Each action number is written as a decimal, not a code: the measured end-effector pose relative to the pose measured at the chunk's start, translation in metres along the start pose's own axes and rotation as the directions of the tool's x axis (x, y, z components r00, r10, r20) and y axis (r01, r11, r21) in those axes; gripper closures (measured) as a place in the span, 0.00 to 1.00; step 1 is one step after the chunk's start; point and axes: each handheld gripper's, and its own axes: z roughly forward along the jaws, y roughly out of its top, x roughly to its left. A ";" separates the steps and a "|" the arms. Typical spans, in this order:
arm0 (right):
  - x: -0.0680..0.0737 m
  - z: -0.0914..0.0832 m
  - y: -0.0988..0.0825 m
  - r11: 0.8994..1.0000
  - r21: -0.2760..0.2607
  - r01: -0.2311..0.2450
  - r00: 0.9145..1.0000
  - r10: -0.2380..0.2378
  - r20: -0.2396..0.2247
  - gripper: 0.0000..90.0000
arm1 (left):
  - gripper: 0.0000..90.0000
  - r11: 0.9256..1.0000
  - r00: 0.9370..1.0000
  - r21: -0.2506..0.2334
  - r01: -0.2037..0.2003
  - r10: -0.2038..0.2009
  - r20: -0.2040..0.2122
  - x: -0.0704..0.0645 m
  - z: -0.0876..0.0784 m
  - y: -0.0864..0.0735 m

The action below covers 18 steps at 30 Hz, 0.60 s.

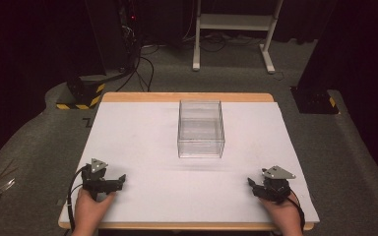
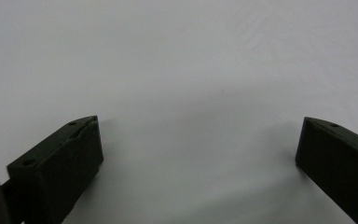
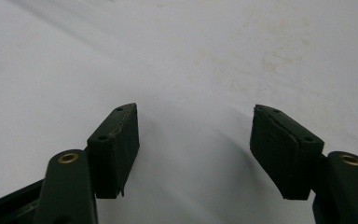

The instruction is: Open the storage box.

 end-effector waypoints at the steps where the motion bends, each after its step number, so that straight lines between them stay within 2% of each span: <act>1: -0.001 0.000 0.000 1.000 0.003 -0.006 1.000 0.006 -0.005 0.36 | 0.01 1.000 1.000 0.001 0.000 0.000 0.001 0.000 0.000 0.000; 18: 0.000 -0.002 -0.001 1.000 -0.016 0.001 1.000 -0.001 -0.001 0.38 | 0.01 1.000 1.000 0.002 0.007 -0.007 0.004 0.000 0.000 0.000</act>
